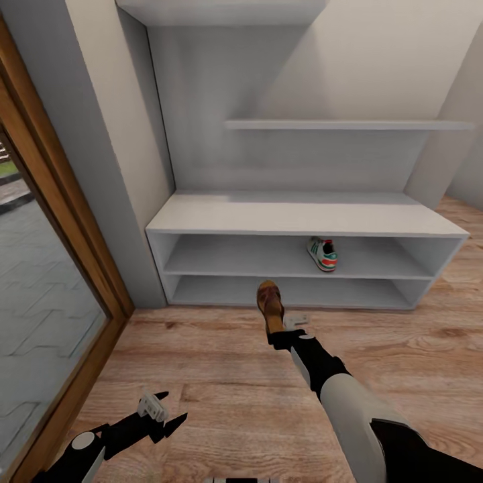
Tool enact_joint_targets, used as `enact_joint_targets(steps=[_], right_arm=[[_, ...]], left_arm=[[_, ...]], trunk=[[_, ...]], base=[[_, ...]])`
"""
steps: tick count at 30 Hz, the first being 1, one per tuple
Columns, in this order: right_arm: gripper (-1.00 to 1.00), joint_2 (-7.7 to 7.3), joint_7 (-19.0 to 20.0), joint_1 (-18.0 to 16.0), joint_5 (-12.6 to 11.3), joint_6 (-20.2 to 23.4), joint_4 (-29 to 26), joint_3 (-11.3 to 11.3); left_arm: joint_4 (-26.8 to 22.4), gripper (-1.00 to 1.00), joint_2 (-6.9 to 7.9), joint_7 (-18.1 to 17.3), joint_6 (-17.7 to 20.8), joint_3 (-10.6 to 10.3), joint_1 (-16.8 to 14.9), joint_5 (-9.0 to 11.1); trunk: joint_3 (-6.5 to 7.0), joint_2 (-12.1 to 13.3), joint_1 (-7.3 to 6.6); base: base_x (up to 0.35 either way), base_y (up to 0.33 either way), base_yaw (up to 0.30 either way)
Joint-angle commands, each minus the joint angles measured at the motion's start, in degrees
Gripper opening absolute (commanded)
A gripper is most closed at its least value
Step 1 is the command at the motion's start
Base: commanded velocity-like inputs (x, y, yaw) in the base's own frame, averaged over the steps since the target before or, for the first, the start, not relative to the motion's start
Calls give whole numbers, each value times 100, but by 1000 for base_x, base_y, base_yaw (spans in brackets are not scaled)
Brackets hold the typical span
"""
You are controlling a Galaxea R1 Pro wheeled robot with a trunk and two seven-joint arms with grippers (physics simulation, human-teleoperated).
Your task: Pick up the two gym shoes and the two sandals from the corridor floor and place them onto the hallstand (shoe rack) in the corridor, making sure they are on the rack and not on the floor. Arrange them so the two gym shoes are next to each other and the two sandals are next to each other.
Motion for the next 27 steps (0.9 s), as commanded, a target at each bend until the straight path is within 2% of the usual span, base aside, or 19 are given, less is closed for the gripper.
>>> enact_joint_targets(steps=[1, 7, 15, 21, 23, 24, 26, 27], right_arm=[[-100, 7, 1, -2, 41, 30, -14, -37], [-100, 7, 1, -2, 39, 30, -29, -43], [-100, 7, -6, -2, 38, 32, -131, -62], [-100, 7, -7, -7, 25, 51, -713, -43], [-100, 7, -15, -23, 15, 117, -1226, -33], [-100, 7, -15, -26, 14, 154, -1270, -32], [-100, 7, -8, -35, 12, 654, -1602, -30], [-100, 7, -4, -36, 12, 737, -1648, -31]], left_arm=[[0, 100, -3, -17, -26, 14, -3, -28], [0, 100, -7, -17, -26, 14, -3, -28], [0, 100, -3, -9, -28, 22, -3, -28], [0, 100, -1, -2, -22, 23, -3, -36], [0, 100, -5, 0, -15, 22, -10, -37], [0, 100, -6, 0, -15, 22, -8, -37], [0, 100, -7, 0, -10, 22, -11, -37], [0, 100, -7, 0, -7, 22, -12, -37]], trunk=[[-34, -4, 1], [-215, -12, 16], [-277, -12, 16], [-284, -12, 16], [-284, -12, 16], [-284, -12, 16], [-284, -12, 16], [-284, -12, 16]], base=[[0, 0, 0], [0, 0, 0], [0, 0, 0], [0, 0, 0], [0, 0, 0], [0, 0, 0], [0, 0, 0], [0, 0, 0]])
